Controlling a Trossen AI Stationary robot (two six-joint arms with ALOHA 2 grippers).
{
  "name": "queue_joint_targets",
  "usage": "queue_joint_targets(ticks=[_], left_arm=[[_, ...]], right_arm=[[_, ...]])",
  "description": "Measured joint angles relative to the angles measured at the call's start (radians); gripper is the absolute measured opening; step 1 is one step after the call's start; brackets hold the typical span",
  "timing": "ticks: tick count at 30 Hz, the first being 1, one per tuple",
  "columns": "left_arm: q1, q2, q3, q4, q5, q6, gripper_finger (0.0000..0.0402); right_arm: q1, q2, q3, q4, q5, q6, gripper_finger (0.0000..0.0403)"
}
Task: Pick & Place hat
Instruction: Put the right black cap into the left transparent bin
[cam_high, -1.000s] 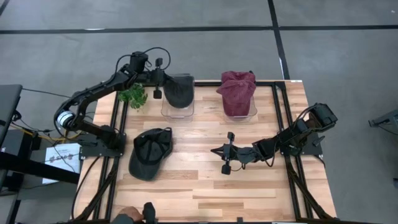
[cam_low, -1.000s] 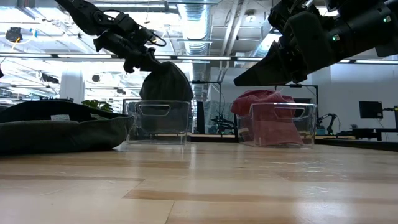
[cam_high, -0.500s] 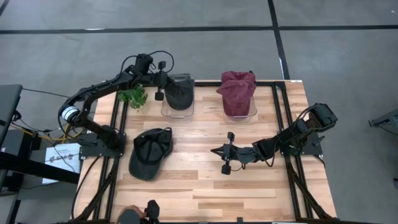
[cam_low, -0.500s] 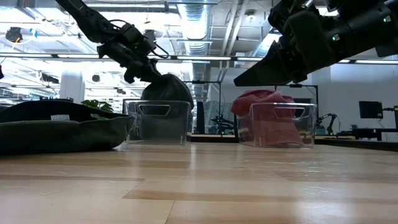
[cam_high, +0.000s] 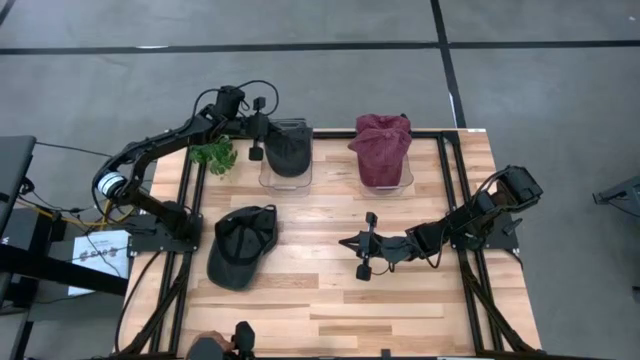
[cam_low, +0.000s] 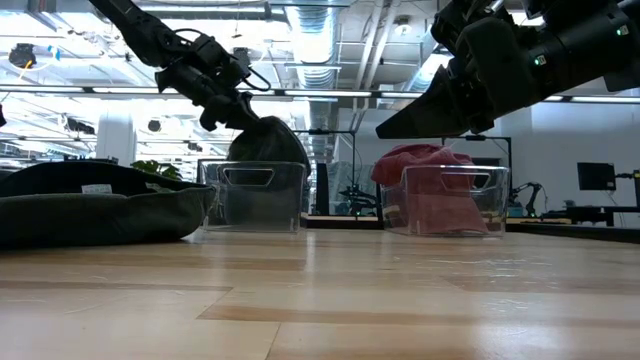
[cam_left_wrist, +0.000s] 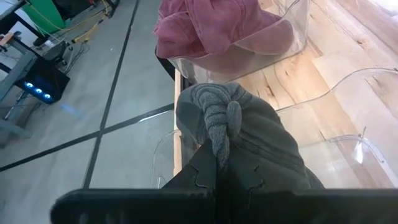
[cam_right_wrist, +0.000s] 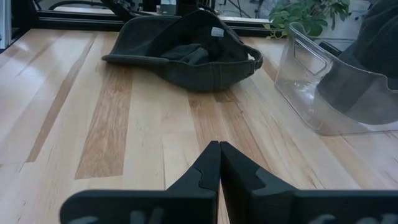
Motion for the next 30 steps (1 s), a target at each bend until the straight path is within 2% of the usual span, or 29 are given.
queue_joint_targets(ticks=[7,13,24,30], left_arm=[[0.0,0.0,0.0,0.003,-0.021,-0.009,0.0021],[0.0,-0.001,0.0,0.011,-0.096,-0.044,0.0064],[-0.001,-0.001,0.0,0.011,-0.113,-0.084,0.0147],[-0.003,-0.022,0.0,0.011,-0.215,-0.09,0.0166]], right_arm=[[0.0,0.0,0.0,0.0,0.0,0.0,0.0],[0.0,0.0,0.0,0.0,0.0,0.0,0.0],[0.0,0.0,0.0,0.0,0.0,0.0,0.0],[0.0,0.0,0.0,0.0,0.0,-0.001,0.0]])
